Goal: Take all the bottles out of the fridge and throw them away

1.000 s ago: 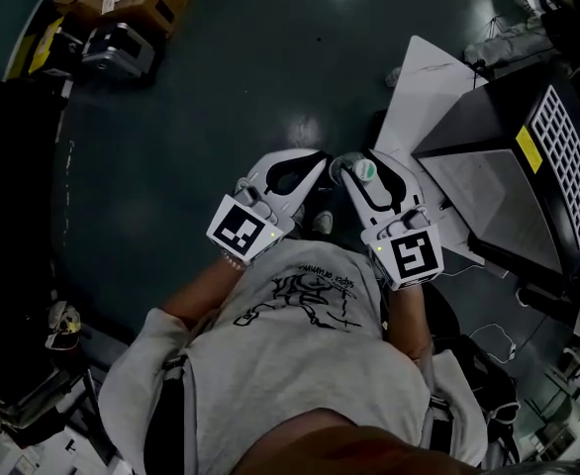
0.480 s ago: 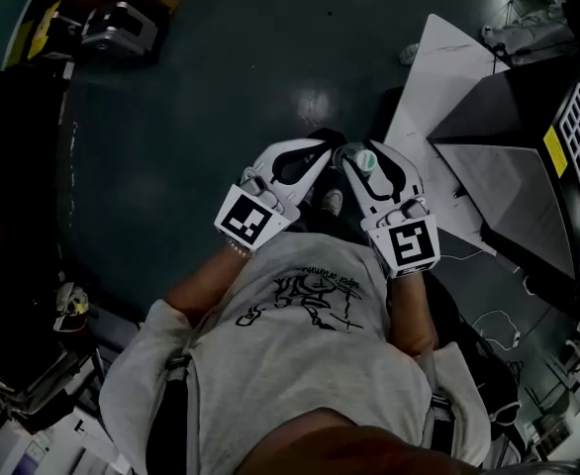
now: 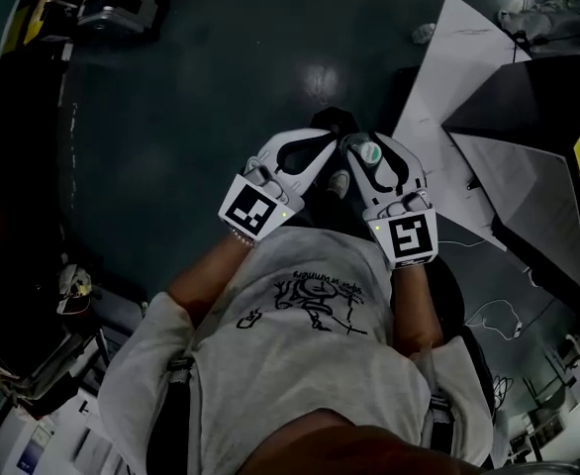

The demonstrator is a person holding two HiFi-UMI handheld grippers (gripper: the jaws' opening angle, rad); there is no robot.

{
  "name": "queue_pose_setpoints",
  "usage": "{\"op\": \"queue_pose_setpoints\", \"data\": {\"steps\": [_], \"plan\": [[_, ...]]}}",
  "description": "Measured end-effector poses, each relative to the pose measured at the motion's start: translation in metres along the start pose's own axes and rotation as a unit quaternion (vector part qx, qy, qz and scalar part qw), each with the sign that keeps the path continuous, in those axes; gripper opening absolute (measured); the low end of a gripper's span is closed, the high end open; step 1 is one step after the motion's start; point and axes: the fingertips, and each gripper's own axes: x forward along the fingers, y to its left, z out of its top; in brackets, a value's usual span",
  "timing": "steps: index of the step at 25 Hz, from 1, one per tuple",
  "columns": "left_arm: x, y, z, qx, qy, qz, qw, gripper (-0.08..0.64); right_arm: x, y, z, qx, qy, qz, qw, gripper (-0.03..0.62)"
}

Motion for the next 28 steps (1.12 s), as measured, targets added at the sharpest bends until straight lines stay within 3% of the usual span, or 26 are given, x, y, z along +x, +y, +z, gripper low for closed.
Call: {"op": "queue_pose_setpoints", "data": {"steps": [28], "plan": [[0.019, 0.03, -0.125, -0.02, 0.041, -0.006, 0.9989, 0.008, 0.063, 0.001, -0.12, 0.028, 0.045, 0.001, 0.999, 0.158]]}}
